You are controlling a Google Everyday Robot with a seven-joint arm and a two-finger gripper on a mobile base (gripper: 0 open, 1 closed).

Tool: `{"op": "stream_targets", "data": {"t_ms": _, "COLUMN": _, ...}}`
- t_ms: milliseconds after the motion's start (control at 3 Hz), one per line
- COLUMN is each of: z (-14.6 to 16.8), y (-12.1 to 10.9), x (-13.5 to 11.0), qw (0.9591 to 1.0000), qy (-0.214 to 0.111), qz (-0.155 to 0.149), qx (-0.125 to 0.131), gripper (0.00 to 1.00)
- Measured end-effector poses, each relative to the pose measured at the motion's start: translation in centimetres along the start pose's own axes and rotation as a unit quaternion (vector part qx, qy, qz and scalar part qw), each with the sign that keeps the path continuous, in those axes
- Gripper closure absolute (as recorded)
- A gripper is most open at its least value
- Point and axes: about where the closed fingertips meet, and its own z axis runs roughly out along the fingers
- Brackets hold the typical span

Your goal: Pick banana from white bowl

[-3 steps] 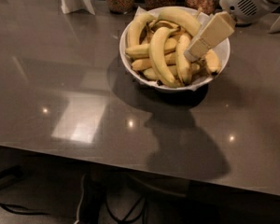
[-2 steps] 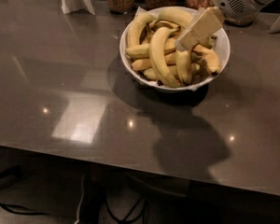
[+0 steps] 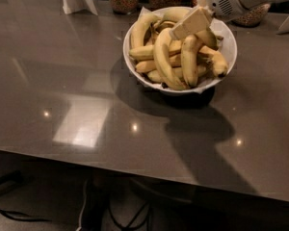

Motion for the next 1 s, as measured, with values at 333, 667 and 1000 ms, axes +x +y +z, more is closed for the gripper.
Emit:
{"op": "stream_targets", "data": {"t_ms": 333, "z": 1.8, "y": -0.7, "x": 0.8, "qw": 0.9999, "qy": 0.002, "qz": 0.016, "qx": -0.003, "gripper": 0.39}}
{"op": "stream_targets", "data": {"t_ms": 667, "z": 2.9, "y": -1.2, "x": 1.3, "qw": 0.9996, "qy": 0.005, "qz": 0.027, "qx": -0.004, "gripper": 0.58}}
{"op": "stream_targets", "data": {"t_ms": 1000, "z": 2.9, "y": -1.5, "x": 1.2, "qw": 0.9996, "qy": 0.006, "qz": 0.029, "qx": 0.0, "gripper": 0.81}}
